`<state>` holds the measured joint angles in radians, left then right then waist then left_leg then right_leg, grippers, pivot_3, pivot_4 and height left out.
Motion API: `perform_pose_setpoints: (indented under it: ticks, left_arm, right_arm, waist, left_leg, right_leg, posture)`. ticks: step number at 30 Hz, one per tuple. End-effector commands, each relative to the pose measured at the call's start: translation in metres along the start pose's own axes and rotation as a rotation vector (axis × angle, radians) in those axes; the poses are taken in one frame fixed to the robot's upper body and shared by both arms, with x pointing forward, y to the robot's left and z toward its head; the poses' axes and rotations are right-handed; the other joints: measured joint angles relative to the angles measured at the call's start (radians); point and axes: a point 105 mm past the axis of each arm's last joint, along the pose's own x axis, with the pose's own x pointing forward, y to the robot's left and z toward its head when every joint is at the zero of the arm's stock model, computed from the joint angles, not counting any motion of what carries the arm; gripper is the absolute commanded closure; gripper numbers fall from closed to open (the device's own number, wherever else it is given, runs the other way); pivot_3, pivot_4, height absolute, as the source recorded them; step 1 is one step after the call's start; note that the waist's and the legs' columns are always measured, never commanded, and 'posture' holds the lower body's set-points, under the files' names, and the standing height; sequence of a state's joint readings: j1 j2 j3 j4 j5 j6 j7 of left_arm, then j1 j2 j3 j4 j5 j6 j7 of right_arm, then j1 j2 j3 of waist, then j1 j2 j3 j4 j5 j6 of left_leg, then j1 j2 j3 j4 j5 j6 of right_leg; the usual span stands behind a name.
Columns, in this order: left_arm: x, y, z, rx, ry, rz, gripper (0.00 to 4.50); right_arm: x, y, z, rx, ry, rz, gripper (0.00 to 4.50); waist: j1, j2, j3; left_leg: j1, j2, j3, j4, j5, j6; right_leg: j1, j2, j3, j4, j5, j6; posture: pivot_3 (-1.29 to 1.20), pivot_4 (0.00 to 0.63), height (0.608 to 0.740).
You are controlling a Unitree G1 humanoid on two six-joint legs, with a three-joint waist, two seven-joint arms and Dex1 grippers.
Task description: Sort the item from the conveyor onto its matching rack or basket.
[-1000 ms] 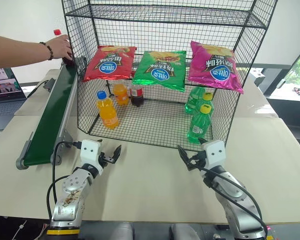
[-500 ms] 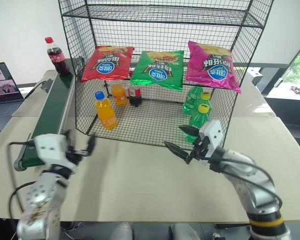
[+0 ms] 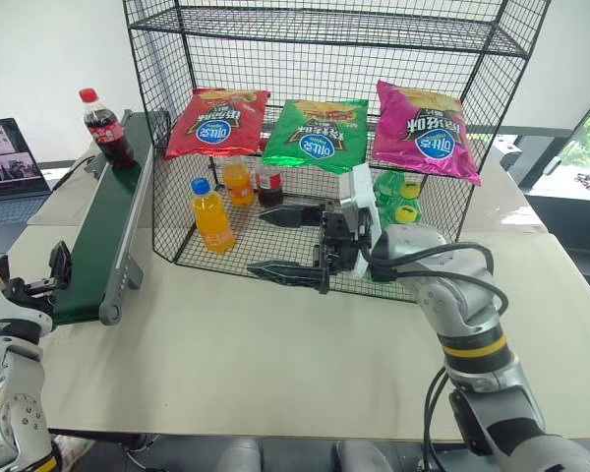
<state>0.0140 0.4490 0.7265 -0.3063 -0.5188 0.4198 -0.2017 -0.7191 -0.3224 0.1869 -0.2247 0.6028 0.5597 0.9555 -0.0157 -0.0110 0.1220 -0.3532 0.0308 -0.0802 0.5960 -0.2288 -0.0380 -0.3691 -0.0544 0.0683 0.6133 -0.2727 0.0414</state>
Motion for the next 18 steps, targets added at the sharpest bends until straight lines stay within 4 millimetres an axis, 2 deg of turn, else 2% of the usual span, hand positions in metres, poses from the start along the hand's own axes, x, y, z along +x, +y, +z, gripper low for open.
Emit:
perform_pose_setpoints:
  ticks: [1, 4, 11, 18]
  left_arm:
    - [0.006, 0.008, 0.013, 0.03, -0.039, -0.015, 0.04]
    - [0.012, 0.012, 0.015, 0.038, -0.041, -0.011, 0.04]
    - [0.019, 0.008, 0.007, 0.053, -0.022, -0.025, 0.04]
    - [0.025, 0.011, 0.01, 0.058, -0.038, -0.019, 0.04]
  right_arm:
    - [0.003, 0.003, 0.016, -0.061, -0.039, 0.042, 0.0]
    - [0.003, 0.004, 0.016, -0.064, -0.038, 0.047, 0.0]
    - [0.001, 0.004, 0.02, -0.069, -0.051, 0.039, 0.0]
    - [0.001, 0.006, 0.025, -0.072, -0.063, 0.042, 0.0]
  waist:
    - [-0.001, 0.0, 0.0]
    - [0.0, 0.0, 0.0]
    - [-0.002, 0.0, 0.0]
    - [-0.002, 0.0, 0.0]
  left_leg:
    - [0.0, 0.0, 0.0, 0.0, 0.0, 0.0]
    - [0.0, 0.0, 0.0, 0.0, 0.0, 0.0]
    - [0.0, 0.0, 0.0, -0.001, 0.0, 0.0]
    - [0.0, 0.0, 0.0, -0.001, 0.0, 0.0]
  right_leg:
    - [0.0, 0.0, 0.0, 0.0, 0.0, 0.0]
    - [0.0, 0.0, 0.0, 0.001, 0.0, 0.0]
    - [-0.001, 0.0, 0.0, 0.001, 0.0, 0.0]
    - [-0.001, 0.0, 0.0, 0.001, 0.0, 0.0]
  posture:
    - [0.0, 0.15, 0.738]
    - [0.0, 0.15, 0.738]
    - [0.0, 0.15, 0.738]
    - [0.0, 0.15, 0.738]
